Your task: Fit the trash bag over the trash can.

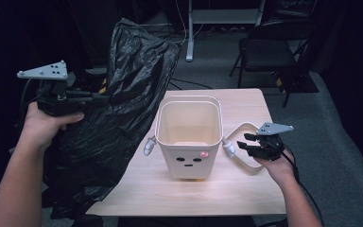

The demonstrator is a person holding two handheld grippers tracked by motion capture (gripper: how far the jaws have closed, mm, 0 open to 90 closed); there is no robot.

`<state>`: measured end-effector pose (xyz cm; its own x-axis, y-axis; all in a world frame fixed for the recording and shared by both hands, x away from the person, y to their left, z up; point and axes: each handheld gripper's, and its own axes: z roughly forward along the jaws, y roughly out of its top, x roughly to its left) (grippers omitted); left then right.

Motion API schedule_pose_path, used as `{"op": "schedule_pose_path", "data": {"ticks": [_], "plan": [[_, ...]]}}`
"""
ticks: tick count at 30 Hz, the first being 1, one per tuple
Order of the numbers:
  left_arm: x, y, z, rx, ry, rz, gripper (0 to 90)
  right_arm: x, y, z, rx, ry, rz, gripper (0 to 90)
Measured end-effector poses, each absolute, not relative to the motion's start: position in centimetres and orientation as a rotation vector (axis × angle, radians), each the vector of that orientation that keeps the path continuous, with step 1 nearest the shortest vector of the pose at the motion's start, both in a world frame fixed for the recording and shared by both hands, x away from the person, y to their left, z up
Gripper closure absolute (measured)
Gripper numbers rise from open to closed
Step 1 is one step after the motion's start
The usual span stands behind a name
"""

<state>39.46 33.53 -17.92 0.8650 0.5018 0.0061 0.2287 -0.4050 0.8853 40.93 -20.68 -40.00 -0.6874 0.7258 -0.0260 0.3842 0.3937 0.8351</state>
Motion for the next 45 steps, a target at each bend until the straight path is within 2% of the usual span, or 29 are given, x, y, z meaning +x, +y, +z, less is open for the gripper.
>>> {"op": "schedule_pose_path", "data": {"ticks": [13, 32, 35, 40, 45], "plan": [[39.0, 33.2, -15.9, 1.97, 0.474, 0.292, 88.5, 41.0, -20.9, -39.6, 0.951, 2.256, 1.209, 53.7], [41.3, 27.7, -19.9, 2.016, 0.413, 0.179, 87.6, 40.0, -21.0, -38.0, 0.891, 2.23, 1.221, 53.7], [41.2, 26.9, -20.8, 2.009, 0.416, 0.16, 78.9, 39.9, -21.0, -37.7, 0.888, 2.223, 1.224, 53.8], [41.0, 25.8, -21.6, 2.001, 0.457, 0.19, 46.4, 39.8, -21.1, -37.7, 0.888, 2.222, 1.218, 53.8], [40.8, 24.8, -22.2, 2.028, 0.46, 0.217, 34.2, 39.7, -21.0, -37.7, 0.892, 2.224, 1.217, 53.8]]}}
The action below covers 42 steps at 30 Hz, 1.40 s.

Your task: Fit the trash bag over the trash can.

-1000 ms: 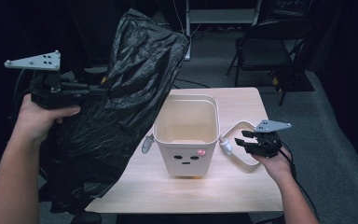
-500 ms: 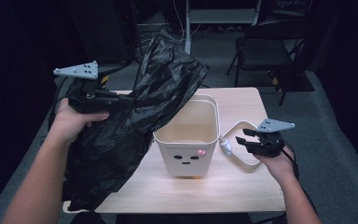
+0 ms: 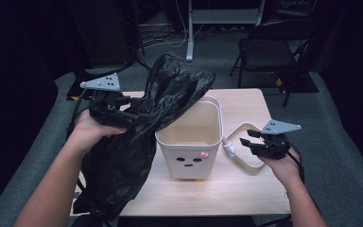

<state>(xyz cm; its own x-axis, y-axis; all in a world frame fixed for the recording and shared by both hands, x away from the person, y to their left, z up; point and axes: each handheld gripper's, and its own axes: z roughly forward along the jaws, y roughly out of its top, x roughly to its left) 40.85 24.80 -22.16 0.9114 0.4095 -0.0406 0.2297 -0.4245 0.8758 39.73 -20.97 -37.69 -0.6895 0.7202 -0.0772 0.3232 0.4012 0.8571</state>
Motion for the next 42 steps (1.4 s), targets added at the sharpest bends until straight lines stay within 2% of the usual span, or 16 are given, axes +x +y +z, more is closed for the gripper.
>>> {"op": "schedule_pose_path", "data": {"ticks": [13, 21, 26, 33, 42], "plan": [[41.4, 22.5, -23.9, 2.077, 0.508, 0.263, 25.5, 39.8, -21.0, -38.2, 0.9, 2.225, 1.217, 53.8], [42.6, 22.2, -25.4, 2.081, 0.554, 0.28, 26.2, 39.8, -21.2, -38.6, 0.906, 2.22, 1.213, 53.8], [43.1, 22.3, -25.6, 2.059, 0.553, 0.251, 34.9, 39.8, -21.3, -38.8, 0.919, 2.219, 1.21, 53.7], [43.7, 22.4, -25.4, 2.04, 0.578, 0.236, 52.1, 39.7, -21.4, -38.5, 0.911, 2.212, 1.216, 53.7], [44.2, 22.7, -24.7, 2.036, 0.582, 0.265, 72.3, 39.3, -21.7, -37.4, 0.887, 2.196, 1.22, 53.6]]}}
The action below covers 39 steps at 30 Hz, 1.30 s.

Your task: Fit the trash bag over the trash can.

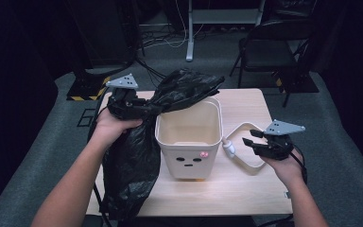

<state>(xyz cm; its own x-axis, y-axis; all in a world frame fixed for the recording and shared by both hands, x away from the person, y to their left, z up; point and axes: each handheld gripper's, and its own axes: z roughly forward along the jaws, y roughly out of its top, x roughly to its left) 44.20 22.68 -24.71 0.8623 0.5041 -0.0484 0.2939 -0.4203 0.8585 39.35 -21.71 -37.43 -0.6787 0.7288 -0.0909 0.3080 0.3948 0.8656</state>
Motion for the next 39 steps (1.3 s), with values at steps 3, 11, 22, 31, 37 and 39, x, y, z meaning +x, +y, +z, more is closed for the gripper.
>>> {"op": "schedule_pose_path", "data": {"ticks": [3, 11, 22, 31, 37, 39], "plan": [[44.3, 23.0, -24.3, 2.031, 0.589, 0.269, 76.2, 39.2, -21.7, -37.1, 0.883, 2.191, 1.223, 53.5], [43.9, 24.3, -23.2, 2.023, 0.559, 0.277, 80.9, 39.0, -21.7, -35.9, 0.867, 2.188, 1.237, 52.7], [41.1, 26.2, -21.7, 2.017, 0.426, 0.224, 83.4, 38.4, -21.3, -33.1, 0.818, 2.185, 1.346, 49.5], [39.1, 26.6, -21.6, 2.037, 0.332, 0.176, 83.7, 37.3, -19.5, -29.3, 0.691, 2.183, 1.414, 44.6], [38.4, 26.9, -22.1, 2.063, 0.284, 0.153, 83.8, 37.4, -19.3, -26.2, 0.652, 2.185, 1.524, 44.6], [38.2, 27.1, -22.3, 2.066, 0.279, 0.147, 83.8, 37.5, -19.1, -25.2, 0.63, 2.186, 1.545, 44.6]]}}
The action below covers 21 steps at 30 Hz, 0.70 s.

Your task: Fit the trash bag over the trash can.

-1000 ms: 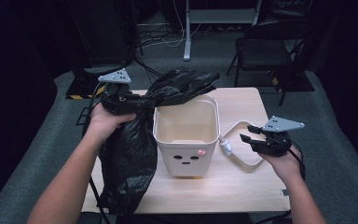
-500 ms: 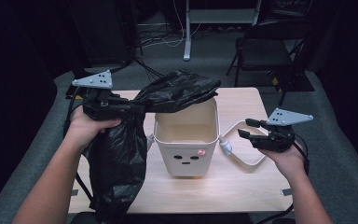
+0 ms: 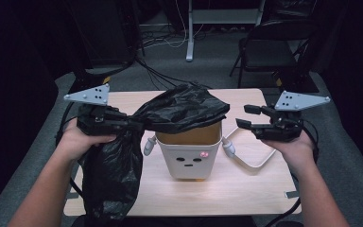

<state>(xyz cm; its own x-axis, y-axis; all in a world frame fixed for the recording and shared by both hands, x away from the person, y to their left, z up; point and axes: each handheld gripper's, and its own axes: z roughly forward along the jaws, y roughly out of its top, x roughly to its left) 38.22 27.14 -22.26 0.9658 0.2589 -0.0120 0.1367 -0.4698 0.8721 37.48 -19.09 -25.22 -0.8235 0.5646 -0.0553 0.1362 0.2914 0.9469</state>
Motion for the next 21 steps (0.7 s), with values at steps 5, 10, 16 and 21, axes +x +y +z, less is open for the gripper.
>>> {"op": "schedule_pose_path", "data": {"ticks": [5, 10, 16, 21], "plan": [[38.0, 28.0, -22.6, 2.066, 0.259, 0.121, 83.9, 38.1, -17.7, -23.7, 0.589, 2.199, 1.613, 45.5], [37.6, 29.0, -22.6, 2.062, 0.236, 0.104, 83.9, 38.7, -15.3, -22.9, 0.532, 2.23, 1.617, 46.0], [37.0, 30.0, -22.5, 2.048, 0.198, 0.079, 84.0, 39.2, -12.9, -22.1, 0.49, 2.255, 1.611, 46.7], [36.7, 30.1, -22.5, 2.06, 0.194, 0.083, 84.0, 38.9, -12.3, -21.2, 0.441, 2.248, 1.616, 46.8]]}}
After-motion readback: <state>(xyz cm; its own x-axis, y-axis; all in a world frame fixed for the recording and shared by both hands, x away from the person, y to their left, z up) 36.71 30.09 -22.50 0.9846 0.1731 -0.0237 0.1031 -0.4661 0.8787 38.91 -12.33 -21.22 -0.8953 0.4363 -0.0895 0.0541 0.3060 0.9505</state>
